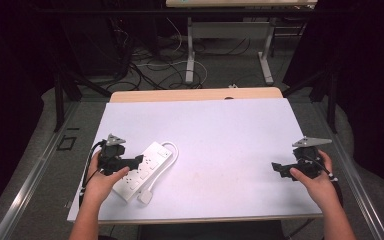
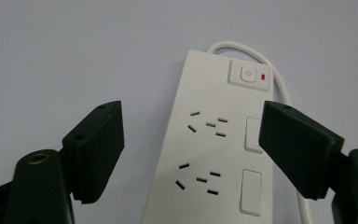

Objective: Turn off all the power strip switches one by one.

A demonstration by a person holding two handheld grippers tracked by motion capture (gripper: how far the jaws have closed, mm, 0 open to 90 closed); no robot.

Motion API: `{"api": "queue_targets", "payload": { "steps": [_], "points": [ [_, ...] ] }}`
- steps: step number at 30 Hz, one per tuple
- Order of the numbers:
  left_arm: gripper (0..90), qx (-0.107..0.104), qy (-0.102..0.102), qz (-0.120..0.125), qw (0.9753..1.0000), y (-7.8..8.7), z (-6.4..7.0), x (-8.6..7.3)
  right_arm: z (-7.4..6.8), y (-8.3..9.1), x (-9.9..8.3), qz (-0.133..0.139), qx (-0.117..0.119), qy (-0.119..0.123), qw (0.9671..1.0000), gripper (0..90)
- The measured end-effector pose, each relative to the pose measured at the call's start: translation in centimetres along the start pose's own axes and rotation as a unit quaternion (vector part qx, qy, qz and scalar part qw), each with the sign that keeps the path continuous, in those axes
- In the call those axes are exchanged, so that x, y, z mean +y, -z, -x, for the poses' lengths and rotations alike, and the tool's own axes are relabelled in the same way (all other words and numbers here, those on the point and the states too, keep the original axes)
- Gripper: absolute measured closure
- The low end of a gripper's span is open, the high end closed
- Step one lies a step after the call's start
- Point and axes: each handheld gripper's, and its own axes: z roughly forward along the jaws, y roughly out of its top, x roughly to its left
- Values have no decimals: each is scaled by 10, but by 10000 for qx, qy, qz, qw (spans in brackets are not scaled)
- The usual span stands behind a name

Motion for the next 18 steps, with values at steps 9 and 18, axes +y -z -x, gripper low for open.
{"api": "queue_targets", "payload": {
  "steps": [9,18],
  "points": [
    [276,-74,-142,32,9999,-5,9,8,-3,0,1,21,8,-18,10000,36],
    [331,-68,-94,-93,9999,-9,15,13,-1,-3,-1,2,62,-107,9999,39]
  ]
}}
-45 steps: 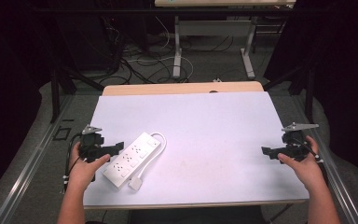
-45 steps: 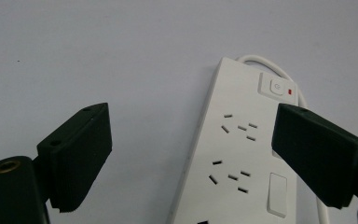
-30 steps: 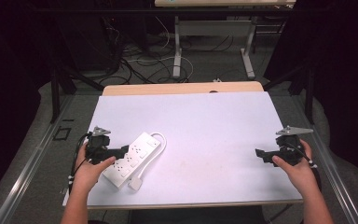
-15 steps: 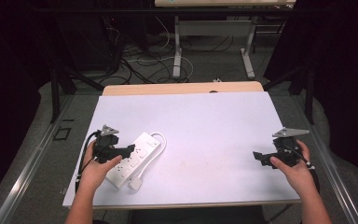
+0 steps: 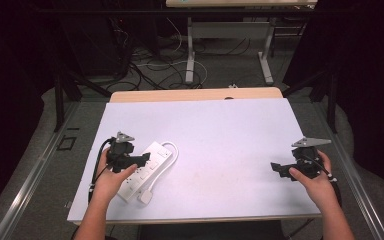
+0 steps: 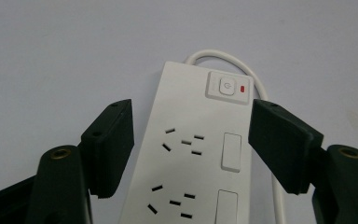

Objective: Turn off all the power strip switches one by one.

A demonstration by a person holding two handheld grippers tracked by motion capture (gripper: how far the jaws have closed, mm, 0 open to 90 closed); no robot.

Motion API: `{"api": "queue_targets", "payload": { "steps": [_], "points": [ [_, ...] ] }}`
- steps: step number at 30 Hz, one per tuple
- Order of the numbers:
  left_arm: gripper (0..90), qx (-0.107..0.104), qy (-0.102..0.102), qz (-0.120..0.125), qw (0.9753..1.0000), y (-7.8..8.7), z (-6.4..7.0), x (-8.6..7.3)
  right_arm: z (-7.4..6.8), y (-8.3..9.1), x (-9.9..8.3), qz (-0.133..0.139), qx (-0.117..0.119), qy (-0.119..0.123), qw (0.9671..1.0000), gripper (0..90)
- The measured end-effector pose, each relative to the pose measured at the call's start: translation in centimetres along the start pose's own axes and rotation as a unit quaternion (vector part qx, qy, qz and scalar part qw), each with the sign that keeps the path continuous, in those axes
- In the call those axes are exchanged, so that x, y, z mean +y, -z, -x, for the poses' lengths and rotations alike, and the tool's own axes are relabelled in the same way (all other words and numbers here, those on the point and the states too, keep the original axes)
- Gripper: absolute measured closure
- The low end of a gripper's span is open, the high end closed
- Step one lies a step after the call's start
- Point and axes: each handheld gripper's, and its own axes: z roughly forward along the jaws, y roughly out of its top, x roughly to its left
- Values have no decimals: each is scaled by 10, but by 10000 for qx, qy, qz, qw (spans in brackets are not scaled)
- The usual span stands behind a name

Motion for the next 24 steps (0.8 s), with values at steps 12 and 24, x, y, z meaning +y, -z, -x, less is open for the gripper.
{"api": "queue_targets", "payload": {
  "steps": [12,24],
  "points": [
    [460,-42,4,-53,10000,-4,4,4,1,0,0,-11,-7,-33,10000,47],
    [591,-182,191,-205,9994,-10,8,5,1,-2,-1,-40,-2,-18,10000,53]
  ]
}}
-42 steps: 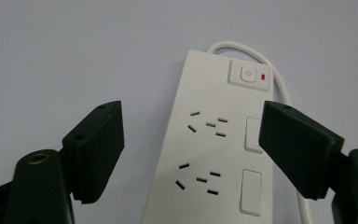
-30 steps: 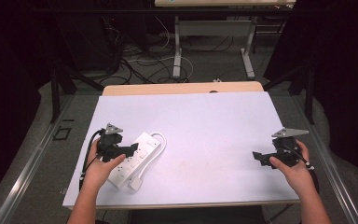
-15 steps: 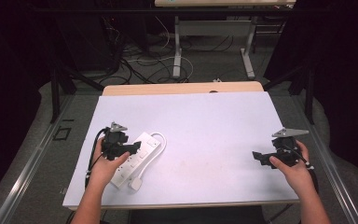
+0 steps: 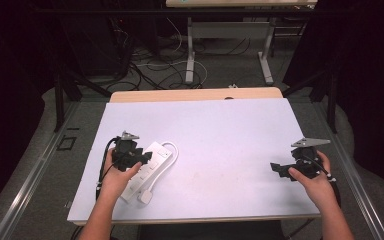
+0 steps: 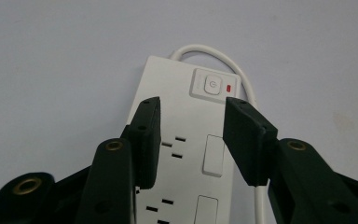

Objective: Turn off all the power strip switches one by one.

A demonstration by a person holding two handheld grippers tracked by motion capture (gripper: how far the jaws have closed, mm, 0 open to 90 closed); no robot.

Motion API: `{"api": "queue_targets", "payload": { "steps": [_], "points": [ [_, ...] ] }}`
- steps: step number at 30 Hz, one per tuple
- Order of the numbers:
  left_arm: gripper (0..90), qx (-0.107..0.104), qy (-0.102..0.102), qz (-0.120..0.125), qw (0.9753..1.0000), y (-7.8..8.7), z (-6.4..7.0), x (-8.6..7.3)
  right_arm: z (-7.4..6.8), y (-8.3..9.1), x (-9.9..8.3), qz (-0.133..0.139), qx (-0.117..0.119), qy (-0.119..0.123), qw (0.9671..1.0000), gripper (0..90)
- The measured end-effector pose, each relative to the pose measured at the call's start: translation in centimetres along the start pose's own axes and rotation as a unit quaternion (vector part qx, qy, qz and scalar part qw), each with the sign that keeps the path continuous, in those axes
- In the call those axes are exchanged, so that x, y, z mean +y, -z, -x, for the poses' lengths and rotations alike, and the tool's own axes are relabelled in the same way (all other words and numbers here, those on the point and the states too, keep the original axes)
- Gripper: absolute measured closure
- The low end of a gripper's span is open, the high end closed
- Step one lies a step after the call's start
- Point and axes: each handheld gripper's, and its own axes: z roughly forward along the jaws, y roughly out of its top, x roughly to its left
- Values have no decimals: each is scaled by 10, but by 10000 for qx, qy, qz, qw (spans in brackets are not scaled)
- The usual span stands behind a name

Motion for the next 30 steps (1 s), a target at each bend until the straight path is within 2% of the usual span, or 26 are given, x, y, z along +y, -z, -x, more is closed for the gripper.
{"api": "queue_targets", "payload": {
  "steps": [1,9,13,14,18,21,22,30],
  "points": [
    [607,13,-11,-65,10000,0,0,0,0,0,0,-10,7,-23,10000,53],
    [702,30,56,-104,9999,-4,4,1,0,0,0,-3,-49,-15,10000,54],
    [755,30,62,-86,9999,-7,6,6,0,-1,-1,-15,-12,-42,10000,56],
    [771,-39,99,-144,9998,-8,7,8,0,-2,-1,-30,11,-45,10000,56],
    [829,-45,84,-45,9999,-13,10,14,0,-2,-1,-35,22,-7,10000,56],
    [883,-31,61,-74,9999,-18,13,19,1,-2,-2,-48,-2,-28,10000,57],
    [893,-107,29,-139,9998,-21,15,22,1,-2,-2,-60,21,-48,10000,57],
    [900,-97,43,-219,9997,-33,20,29,3,-1,-3,-33,0,-56,10000,57]
  ]
}}
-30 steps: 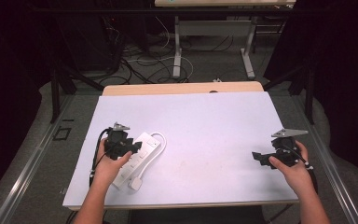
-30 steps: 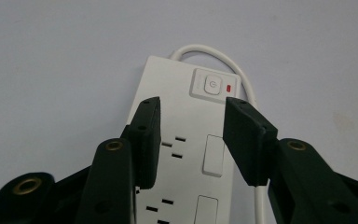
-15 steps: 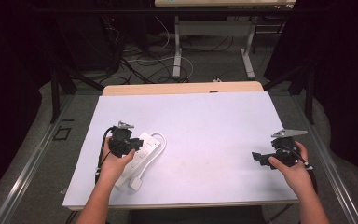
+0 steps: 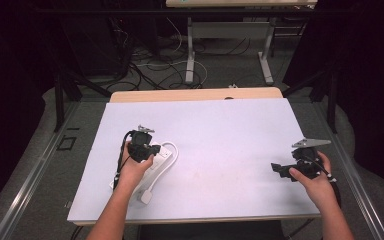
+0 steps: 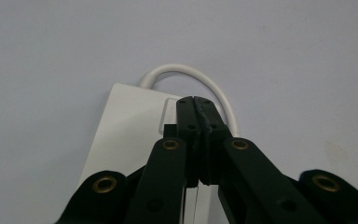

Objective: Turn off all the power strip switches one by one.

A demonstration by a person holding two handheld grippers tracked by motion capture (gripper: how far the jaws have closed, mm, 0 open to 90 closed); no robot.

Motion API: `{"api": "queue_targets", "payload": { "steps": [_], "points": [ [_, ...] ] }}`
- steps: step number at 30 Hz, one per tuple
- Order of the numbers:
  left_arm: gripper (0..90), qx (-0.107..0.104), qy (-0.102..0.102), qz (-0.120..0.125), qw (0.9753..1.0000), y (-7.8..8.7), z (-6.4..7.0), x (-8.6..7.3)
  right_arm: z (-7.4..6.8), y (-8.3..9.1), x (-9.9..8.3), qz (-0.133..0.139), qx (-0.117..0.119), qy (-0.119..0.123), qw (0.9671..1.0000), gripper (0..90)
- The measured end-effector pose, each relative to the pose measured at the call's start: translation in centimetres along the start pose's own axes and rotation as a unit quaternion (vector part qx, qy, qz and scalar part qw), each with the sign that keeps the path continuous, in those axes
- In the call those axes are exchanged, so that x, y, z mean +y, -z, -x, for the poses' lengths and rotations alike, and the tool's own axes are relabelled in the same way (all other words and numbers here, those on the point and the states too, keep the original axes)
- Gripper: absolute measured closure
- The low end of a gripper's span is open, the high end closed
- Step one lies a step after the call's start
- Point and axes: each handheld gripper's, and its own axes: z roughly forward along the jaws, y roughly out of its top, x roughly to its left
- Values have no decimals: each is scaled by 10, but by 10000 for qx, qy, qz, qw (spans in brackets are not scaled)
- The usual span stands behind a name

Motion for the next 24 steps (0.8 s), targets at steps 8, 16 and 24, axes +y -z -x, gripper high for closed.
{"api": "queue_targets", "payload": {
  "steps": [8,16,24],
  "points": [
    [900,-22,40,-47,10000,-8,-1,4,-1,-1,0,-7,-5,10,10000,58],
    [900,-7,82,-202,9998,-16,-5,6,0,-2,0,-48,1,19,10000,60],
    [900,56,129,-301,9994,-24,-5,7,0,-3,-1,-54,32,-16,10000,61]
  ]
}}
